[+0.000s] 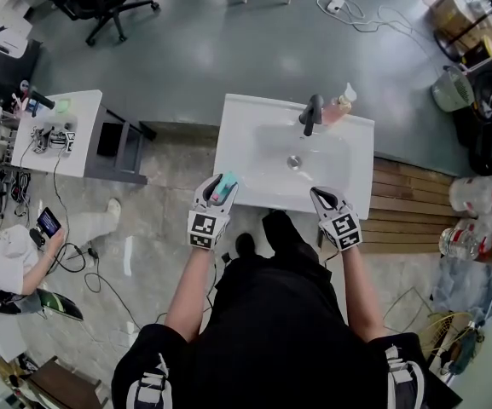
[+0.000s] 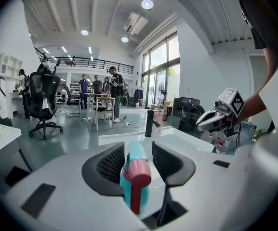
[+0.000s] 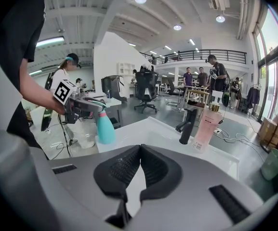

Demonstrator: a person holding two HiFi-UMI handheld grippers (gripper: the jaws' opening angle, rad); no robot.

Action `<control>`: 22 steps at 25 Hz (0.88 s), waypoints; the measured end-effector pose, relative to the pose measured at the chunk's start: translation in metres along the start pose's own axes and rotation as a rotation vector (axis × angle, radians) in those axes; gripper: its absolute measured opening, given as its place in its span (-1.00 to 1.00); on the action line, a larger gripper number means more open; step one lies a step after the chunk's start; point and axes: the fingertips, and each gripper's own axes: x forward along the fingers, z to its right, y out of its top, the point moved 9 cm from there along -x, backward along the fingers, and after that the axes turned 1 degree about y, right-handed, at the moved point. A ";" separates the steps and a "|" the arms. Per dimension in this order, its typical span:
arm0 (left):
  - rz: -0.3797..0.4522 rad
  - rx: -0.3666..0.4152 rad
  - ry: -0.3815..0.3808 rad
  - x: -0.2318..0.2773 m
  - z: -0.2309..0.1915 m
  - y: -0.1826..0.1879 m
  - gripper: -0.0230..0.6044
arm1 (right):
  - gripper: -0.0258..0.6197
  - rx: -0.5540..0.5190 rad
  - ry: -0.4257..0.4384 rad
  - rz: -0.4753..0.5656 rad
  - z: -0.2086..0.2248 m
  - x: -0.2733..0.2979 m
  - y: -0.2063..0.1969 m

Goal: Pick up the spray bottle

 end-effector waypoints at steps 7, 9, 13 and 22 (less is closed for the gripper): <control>0.000 -0.001 0.008 0.002 -0.001 0.001 -0.36 | -0.87 0.004 -0.003 0.004 0.002 -0.001 -0.001; 0.000 0.000 0.013 0.001 -0.001 -0.001 -0.44 | -0.87 0.002 0.000 0.003 0.001 0.000 -0.001; -0.006 0.004 0.029 0.000 -0.002 -0.004 -0.57 | -0.87 0.002 0.004 -0.002 0.000 0.001 0.000; -0.003 0.009 0.036 -0.001 0.001 -0.001 -0.60 | -0.87 -0.001 0.007 0.001 -0.002 -0.002 -0.002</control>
